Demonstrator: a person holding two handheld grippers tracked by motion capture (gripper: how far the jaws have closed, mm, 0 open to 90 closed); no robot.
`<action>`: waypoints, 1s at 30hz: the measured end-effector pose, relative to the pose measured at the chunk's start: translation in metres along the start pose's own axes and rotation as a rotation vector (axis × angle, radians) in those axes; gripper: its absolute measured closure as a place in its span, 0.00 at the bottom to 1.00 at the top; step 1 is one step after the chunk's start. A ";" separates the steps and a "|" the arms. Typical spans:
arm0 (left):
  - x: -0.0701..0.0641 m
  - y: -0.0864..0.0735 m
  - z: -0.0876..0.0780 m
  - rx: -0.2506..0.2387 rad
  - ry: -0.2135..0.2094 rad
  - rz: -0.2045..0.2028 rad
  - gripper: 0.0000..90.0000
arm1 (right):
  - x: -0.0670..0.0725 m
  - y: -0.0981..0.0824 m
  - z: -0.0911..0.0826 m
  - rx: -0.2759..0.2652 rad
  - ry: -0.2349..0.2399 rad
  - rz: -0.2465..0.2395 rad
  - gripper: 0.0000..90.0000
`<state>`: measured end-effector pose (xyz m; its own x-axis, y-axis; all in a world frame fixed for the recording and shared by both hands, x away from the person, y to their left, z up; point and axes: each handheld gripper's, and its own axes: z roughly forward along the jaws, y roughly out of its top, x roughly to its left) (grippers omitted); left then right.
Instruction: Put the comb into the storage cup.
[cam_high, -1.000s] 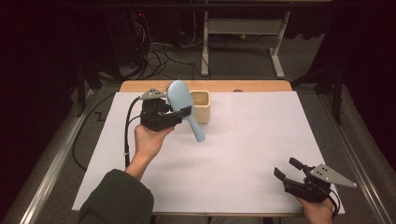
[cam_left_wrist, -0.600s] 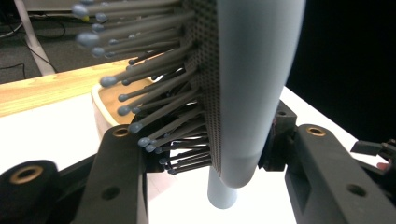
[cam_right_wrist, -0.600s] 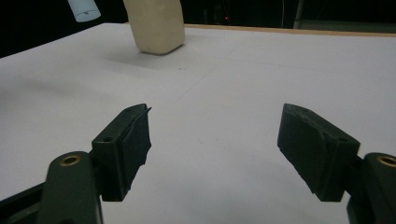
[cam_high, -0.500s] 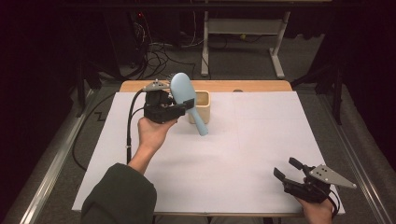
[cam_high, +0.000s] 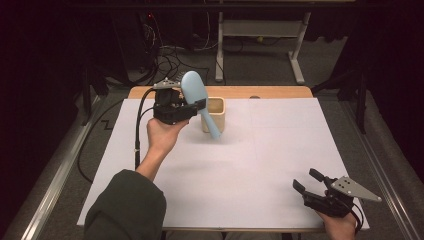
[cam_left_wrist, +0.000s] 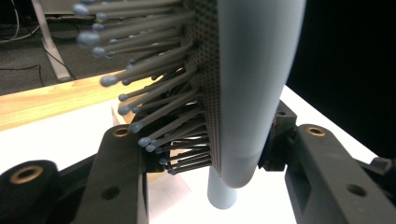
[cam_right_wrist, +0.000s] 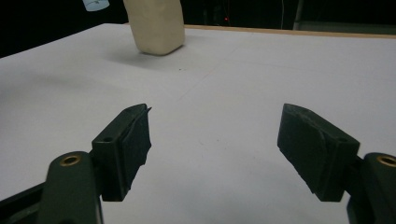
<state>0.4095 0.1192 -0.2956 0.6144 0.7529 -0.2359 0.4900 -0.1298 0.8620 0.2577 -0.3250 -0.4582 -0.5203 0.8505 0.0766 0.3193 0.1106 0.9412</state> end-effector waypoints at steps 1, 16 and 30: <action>0.000 0.002 0.001 0.003 0.001 0.002 0.61 | 0.000 0.000 0.000 -0.001 0.000 0.001 0.29; 0.008 0.017 0.016 -0.002 0.043 -0.003 0.61 | -0.001 0.000 0.000 -0.008 0.001 0.001 0.29; 0.007 0.032 0.028 -0.008 0.070 0.010 0.61 | -0.001 0.000 -0.001 -0.017 0.001 -0.003 0.29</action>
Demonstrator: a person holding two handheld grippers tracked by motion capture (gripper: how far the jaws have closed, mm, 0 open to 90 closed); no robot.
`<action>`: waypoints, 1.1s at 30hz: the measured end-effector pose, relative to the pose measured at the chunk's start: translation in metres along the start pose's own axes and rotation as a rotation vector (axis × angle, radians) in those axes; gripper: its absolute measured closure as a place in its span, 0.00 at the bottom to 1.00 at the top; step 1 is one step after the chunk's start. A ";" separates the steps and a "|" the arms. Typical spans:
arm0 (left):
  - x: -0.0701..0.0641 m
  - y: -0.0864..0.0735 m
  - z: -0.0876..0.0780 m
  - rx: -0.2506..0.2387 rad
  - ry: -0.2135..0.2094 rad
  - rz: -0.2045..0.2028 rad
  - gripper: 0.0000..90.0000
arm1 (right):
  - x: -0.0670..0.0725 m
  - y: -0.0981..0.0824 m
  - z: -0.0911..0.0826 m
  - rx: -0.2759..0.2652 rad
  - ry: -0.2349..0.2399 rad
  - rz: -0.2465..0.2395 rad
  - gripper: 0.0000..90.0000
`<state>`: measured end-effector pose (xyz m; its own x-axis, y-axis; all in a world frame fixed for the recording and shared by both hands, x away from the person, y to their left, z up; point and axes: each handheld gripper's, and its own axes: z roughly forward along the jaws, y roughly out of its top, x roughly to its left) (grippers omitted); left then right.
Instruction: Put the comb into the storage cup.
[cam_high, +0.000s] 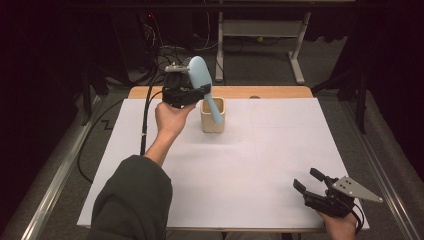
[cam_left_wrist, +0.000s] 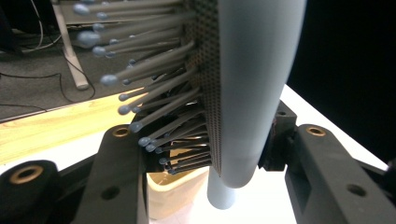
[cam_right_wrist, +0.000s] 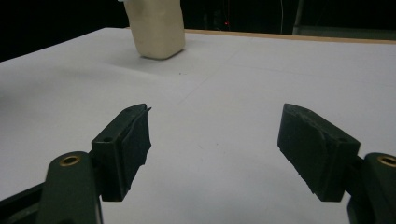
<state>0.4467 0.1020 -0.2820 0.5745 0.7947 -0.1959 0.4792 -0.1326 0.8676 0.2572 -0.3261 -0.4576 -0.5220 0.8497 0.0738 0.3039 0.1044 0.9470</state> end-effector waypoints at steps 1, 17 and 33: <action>0.000 0.001 0.001 -0.002 0.003 0.000 0.61 | 0.000 0.000 0.000 0.000 0.000 0.000 0.29; 0.004 0.013 0.009 -0.010 0.041 0.001 0.61 | 0.000 0.000 0.000 -0.003 0.005 0.003 0.29; 0.015 0.015 0.015 -0.024 0.069 -0.033 0.61 | 0.000 0.000 0.000 -0.003 0.001 -0.001 0.29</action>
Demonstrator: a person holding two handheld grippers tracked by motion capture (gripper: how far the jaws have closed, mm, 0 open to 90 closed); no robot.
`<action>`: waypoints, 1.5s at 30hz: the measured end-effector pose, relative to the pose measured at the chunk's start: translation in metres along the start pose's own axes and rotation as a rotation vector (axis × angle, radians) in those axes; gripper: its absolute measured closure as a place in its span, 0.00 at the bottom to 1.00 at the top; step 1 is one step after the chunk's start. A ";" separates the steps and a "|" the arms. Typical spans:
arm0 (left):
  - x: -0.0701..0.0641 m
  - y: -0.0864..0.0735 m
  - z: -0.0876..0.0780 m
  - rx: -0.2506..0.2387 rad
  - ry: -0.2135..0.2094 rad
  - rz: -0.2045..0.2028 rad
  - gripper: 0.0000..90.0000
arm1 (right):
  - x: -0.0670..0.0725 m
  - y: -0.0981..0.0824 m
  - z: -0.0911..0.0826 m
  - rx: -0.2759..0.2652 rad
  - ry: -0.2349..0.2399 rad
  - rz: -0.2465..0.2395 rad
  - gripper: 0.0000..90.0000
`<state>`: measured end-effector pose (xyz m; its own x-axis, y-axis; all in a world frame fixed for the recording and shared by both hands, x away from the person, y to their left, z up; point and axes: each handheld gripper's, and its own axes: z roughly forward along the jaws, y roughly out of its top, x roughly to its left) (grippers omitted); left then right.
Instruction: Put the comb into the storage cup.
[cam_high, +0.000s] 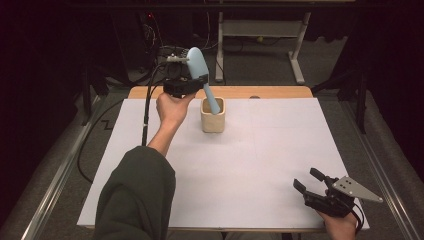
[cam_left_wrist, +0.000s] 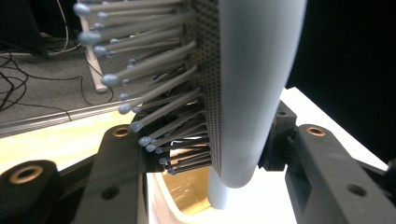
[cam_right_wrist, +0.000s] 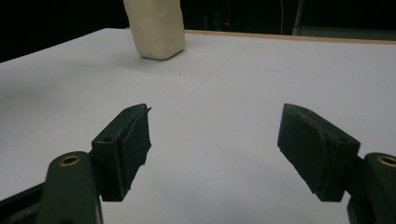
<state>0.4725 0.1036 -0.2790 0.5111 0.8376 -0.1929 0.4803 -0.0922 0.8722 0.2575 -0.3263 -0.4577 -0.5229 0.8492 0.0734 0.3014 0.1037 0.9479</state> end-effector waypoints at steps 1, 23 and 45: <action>0.000 0.000 0.001 -0.001 0.001 -0.001 0.61 | 0.000 0.000 0.000 0.000 0.002 0.002 0.29; 0.004 -0.005 0.019 0.012 0.040 -0.003 0.61 | 0.000 0.000 0.000 0.003 0.007 0.006 0.29; 0.001 -0.012 0.033 0.058 0.048 0.017 0.61 | 0.000 0.000 -0.001 0.001 0.007 0.001 0.29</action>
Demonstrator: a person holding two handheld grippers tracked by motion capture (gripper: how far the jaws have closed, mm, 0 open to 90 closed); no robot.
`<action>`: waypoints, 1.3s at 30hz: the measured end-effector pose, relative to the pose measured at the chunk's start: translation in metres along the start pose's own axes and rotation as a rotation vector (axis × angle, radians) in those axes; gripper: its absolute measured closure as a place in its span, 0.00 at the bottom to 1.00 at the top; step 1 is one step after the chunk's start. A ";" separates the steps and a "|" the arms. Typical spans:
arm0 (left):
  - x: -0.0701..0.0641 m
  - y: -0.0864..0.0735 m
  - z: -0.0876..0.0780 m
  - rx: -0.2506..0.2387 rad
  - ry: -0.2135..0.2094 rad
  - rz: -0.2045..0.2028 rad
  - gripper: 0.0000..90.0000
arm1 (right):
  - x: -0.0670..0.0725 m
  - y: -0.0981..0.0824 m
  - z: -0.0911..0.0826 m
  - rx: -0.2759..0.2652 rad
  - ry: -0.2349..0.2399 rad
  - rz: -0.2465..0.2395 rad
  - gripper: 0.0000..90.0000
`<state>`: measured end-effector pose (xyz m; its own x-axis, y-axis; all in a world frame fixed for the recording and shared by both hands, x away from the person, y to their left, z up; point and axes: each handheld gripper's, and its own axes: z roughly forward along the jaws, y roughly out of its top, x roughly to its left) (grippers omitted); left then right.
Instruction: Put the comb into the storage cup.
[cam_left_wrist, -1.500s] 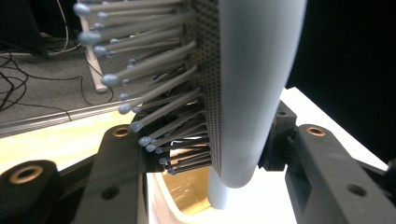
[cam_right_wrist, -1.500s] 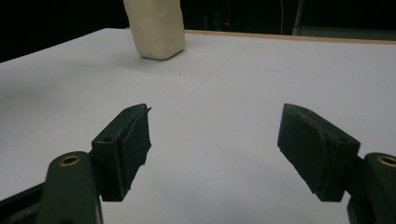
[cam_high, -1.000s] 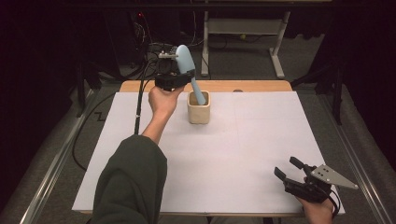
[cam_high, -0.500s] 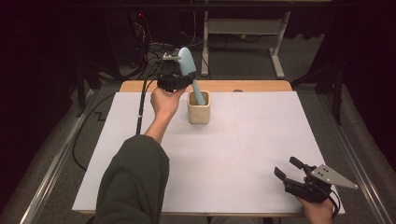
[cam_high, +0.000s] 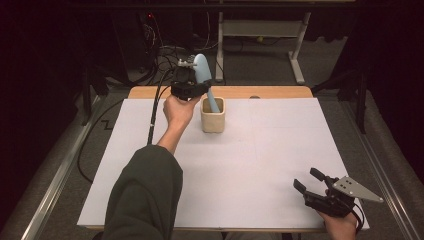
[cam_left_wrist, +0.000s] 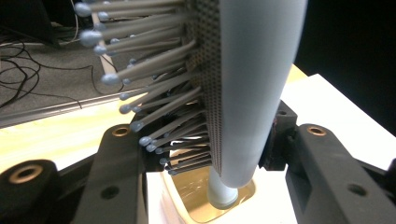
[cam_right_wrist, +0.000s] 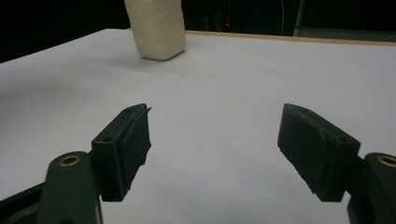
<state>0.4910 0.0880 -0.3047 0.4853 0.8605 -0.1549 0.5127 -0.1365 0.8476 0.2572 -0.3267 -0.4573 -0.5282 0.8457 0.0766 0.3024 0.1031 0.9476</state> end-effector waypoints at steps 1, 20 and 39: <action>0.000 0.000 0.001 0.001 0.000 0.000 0.61 | 0.000 0.000 0.000 0.000 0.000 0.001 0.29; 0.004 -0.015 0.012 0.035 -0.001 -0.019 0.61 | 0.000 0.000 0.000 -0.002 0.000 -0.001 0.29; 0.002 -0.024 0.023 0.057 -0.008 -0.028 0.61 | -0.001 0.000 0.000 -0.004 -0.001 -0.001 0.29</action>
<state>0.4961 0.0813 -0.3370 0.4758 0.8605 -0.1820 0.5655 -0.1408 0.8126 0.2571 -0.3273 -0.4575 -0.5277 0.8460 0.0756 0.2989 0.1016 0.9489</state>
